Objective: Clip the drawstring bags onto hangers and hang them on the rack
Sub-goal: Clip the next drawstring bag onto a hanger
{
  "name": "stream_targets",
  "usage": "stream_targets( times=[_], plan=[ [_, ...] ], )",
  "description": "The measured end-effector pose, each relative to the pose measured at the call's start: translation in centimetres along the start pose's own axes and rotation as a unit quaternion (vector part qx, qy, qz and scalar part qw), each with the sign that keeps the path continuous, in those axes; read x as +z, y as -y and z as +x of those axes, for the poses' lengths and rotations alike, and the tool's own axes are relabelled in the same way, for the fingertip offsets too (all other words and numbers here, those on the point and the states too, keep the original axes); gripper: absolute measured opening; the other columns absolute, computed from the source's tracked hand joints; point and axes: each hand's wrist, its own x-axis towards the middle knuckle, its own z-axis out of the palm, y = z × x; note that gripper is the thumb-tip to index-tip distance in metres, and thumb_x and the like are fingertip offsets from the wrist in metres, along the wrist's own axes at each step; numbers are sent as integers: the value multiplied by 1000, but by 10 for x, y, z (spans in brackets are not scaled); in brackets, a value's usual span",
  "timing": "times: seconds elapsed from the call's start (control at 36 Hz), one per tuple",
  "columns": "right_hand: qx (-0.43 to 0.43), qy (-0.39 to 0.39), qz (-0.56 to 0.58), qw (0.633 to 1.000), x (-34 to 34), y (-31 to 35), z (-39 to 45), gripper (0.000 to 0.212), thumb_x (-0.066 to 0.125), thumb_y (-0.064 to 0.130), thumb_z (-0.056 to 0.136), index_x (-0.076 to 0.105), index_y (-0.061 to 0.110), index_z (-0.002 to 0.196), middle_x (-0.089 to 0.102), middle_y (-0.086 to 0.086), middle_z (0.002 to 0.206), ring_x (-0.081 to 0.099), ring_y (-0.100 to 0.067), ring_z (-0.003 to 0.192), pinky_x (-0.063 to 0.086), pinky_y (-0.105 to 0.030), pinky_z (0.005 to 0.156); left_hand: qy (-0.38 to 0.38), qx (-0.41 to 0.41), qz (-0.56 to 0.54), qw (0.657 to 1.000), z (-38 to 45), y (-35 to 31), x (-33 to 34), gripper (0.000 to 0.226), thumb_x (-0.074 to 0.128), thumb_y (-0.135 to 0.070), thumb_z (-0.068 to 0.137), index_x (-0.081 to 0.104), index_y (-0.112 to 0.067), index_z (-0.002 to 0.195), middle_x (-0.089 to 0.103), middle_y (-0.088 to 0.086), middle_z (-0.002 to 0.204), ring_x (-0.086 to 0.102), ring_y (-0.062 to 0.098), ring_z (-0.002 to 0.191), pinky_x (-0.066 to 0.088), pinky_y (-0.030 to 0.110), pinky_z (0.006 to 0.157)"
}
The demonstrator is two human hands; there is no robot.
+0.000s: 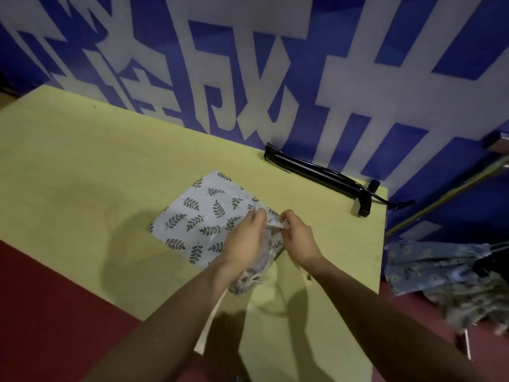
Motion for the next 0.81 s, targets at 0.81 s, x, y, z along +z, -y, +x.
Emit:
stream_targets(
  times=[0.81],
  plan=[
    [217, 49, -226, 948, -14, -36, -55, 45, 59, 49, 85, 56, 12, 111, 55, -7, 109, 56, -24, 97, 48, -33, 80, 71, 84, 38, 993, 9, -1, -8, 70, 44, 10, 82, 23, -13, 145, 27, 2, 148, 58, 24, 93, 44, 30, 59]
  ],
)
